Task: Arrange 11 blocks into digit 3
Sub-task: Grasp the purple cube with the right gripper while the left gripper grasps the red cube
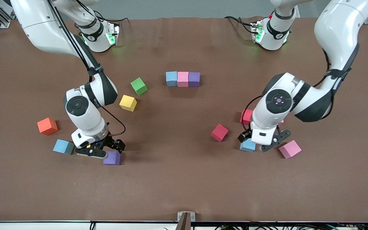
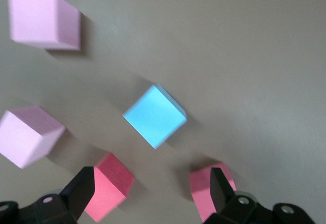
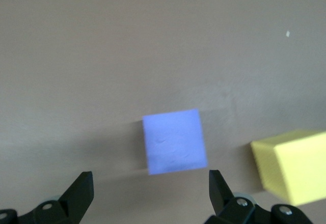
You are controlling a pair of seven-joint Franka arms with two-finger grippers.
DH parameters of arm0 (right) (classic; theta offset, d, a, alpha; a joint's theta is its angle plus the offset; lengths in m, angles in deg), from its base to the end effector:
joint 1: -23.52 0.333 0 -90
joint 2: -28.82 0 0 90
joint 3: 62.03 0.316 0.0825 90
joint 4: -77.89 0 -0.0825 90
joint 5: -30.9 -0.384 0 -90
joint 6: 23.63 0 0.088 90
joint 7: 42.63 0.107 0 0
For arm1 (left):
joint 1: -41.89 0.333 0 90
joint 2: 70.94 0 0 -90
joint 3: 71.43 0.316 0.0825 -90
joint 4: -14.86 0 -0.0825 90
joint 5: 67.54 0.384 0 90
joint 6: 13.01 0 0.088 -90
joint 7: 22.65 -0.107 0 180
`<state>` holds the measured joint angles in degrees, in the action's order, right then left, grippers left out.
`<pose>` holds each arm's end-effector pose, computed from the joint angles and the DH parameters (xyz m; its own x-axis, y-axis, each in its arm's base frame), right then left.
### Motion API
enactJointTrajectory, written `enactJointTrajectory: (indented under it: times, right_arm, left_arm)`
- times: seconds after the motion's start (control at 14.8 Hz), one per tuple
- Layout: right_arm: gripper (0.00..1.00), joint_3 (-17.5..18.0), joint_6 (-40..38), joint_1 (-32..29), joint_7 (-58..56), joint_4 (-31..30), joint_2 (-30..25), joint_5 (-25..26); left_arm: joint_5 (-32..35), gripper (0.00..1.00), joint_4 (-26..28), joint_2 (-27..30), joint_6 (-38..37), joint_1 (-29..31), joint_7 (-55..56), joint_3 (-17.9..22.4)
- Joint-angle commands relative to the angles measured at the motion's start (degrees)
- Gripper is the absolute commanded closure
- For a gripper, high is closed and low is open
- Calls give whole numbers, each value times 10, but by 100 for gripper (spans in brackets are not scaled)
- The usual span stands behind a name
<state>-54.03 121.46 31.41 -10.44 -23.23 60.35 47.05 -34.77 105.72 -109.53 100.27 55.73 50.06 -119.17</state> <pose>0.6586 0.1804 0.2772 0.9631 -0.0963 0.2512 -0.0998 -0.9950 0.0013 0.6238 -0.2722 0.3334 0.8606 0.5089 0.0182 0.5092 -0.8594 -0.0472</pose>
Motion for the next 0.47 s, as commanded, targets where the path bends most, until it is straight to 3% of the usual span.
enactJointTrajectory:
  times: [0.0, 0.2, 0.41]
  right_arm:
    - [0, 6, -10, -13, -53, 50, 37, 14]
    - [0, 6, -11, -10, -56, 72, 59, 21]
    - [0, -5, -11, -14, -112, 104, 82, 19]
  left_arm:
    - [-37, 0, -23, -30, -3, -20, 50, -1]
    - [-37, 0, -22, -52, -1, -43, 120, 5]
    - [-40, 0, -23, -55, 21, -86, 210, 47]
